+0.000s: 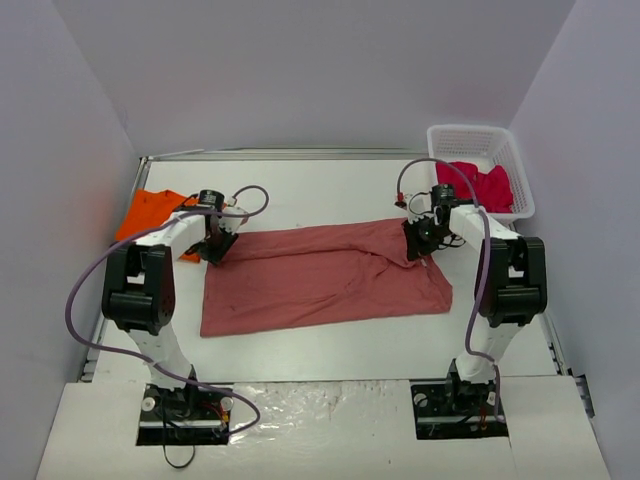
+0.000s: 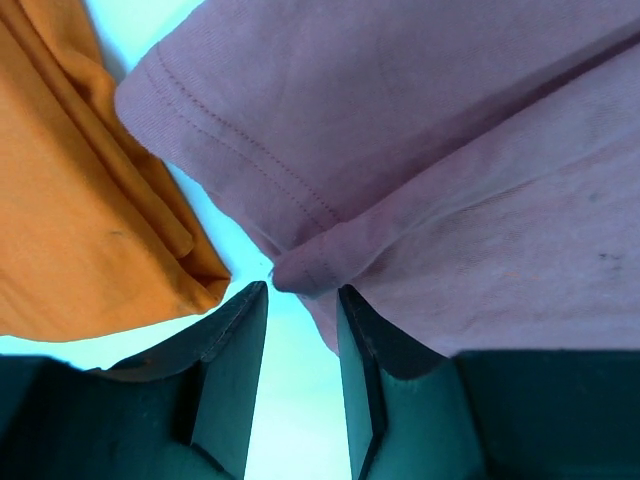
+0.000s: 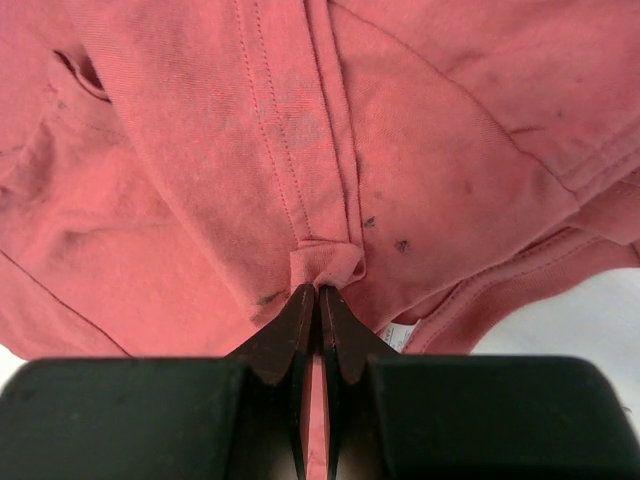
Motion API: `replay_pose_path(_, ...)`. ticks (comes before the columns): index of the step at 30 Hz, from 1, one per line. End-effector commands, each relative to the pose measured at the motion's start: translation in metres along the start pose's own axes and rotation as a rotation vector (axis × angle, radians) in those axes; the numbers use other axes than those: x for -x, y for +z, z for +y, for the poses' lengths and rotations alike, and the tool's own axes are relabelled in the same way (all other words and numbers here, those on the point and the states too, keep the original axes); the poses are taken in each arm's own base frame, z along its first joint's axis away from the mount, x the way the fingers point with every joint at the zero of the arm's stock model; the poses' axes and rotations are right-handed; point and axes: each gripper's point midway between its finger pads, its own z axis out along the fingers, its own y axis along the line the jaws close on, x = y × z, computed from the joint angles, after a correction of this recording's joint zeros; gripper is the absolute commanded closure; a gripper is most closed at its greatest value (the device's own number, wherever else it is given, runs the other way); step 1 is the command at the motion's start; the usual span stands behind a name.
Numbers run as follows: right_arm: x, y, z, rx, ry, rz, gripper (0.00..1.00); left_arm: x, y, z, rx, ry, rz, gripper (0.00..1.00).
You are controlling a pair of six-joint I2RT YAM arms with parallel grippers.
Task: Fold and stack the t-shirts
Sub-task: Fold the other side of the tshirt into a rectangle
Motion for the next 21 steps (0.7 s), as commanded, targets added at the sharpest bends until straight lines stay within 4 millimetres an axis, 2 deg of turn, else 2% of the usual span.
replay_pose_path(1, -0.016, 0.006, 0.002, 0.026, 0.01, 0.056, 1.0, -0.003, -0.005, 0.007, 0.047, 0.024, 0.023, 0.67)
replay_pose_path(8, -0.024, 0.008, 0.004, -0.019, -0.087, 0.103, 1.0, -0.005, -0.009, 0.01, 0.091, 0.03, 0.013, 0.67)
replay_pose_path(14, -0.034, 0.011, 0.005, -0.057, -0.149, 0.134, 1.0, 0.004, -0.021, 0.015, 0.116, -0.001, -0.029, 0.66)
replay_pose_path(21, -0.027, 0.007, 0.012, -0.085, -0.188, 0.092, 1.0, 0.02, -0.038, 0.021, 0.133, -0.048, -0.084, 0.64)
